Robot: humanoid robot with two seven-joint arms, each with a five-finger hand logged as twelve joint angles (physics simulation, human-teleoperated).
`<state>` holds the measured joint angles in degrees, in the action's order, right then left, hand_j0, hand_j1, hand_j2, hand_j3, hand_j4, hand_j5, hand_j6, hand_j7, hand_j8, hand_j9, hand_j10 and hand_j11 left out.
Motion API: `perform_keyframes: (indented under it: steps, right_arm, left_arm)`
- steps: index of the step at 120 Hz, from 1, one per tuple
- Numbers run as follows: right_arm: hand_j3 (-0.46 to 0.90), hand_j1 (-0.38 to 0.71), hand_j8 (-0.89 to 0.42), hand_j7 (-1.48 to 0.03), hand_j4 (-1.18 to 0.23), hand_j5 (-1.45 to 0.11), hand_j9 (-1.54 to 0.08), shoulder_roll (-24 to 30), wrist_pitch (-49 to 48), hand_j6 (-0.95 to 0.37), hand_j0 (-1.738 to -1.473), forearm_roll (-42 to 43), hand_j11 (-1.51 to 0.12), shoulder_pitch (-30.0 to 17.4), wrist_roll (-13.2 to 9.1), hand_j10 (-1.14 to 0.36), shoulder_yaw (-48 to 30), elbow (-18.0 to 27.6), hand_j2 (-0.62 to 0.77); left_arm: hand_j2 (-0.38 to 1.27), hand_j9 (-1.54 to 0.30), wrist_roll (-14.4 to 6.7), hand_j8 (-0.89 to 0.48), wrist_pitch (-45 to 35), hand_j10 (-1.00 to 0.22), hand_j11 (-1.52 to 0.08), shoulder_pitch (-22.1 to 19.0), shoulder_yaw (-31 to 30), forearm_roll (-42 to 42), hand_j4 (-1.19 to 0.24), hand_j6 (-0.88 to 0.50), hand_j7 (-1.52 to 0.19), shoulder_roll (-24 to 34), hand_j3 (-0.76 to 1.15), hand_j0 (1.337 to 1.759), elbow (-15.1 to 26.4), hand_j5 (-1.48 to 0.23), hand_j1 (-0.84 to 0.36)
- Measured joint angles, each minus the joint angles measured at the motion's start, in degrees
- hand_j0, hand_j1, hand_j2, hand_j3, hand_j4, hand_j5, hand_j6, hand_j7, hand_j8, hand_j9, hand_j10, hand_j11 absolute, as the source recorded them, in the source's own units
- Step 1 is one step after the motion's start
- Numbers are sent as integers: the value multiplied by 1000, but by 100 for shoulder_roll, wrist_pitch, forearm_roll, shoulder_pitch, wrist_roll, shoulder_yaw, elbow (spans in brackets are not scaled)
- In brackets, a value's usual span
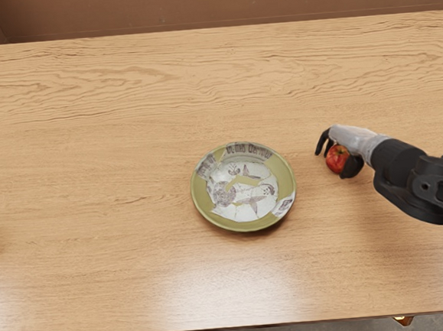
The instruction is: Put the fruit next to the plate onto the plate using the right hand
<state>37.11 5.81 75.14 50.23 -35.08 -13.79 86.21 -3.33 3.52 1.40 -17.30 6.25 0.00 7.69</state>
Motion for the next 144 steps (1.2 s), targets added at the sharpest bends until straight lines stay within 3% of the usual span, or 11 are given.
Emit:
perform_keyframes:
  steps: [15,38,71,106,127,144]
  right_arm:
    - [0,253,-384,-811,-632,-810,-820,-46,-5,-500,-1651,-21,-826,0,-2,-491,-6,-7,96]
    - [0,270,-340,-940,-725,-947,-952,-124,-10,-446,-1648,-48,-965,47,-2,-455,-42,-106,116]
    - [0,287,-296,-1009,-782,-1004,-1019,-545,-16,-421,-1643,-176,-1037,496,-4,-433,-144,-130,143]
    - [1,265,-301,-1027,-788,-1034,-1044,-629,-40,-431,-1643,-280,-1075,672,-2,-425,-422,842,119]
    - [1,278,-279,-1030,-786,-1042,-1069,-909,-55,-418,-1644,-302,-1110,655,6,-399,-462,998,106]
    - [1,263,-286,-1030,-785,-1042,-1075,-1135,-51,-439,-1644,-327,-1114,377,9,-408,-451,1010,109]
  left_arm:
    - [49,-318,2,-245,0,-245,-318,0,0,0,-245,-245,-318,0,0,1658,0,-318,55]
    - [49,-318,1,-245,0,-245,-318,0,0,0,-245,-245,-318,0,0,1658,0,-318,55]
    - [49,-318,2,-245,0,-245,-318,0,0,0,-245,-245,-318,0,0,1658,1,-318,55]
    - [49,-318,1,-245,0,-245,-318,0,0,0,-245,-245,-318,0,0,1658,2,-318,55]
    - [49,-318,2,-245,0,-245,-318,0,0,0,-245,-245,-318,0,0,1658,2,-318,55]
    - [49,-318,1,-245,0,-245,-318,0,0,0,-245,-245,-318,0,0,1658,3,-318,55]
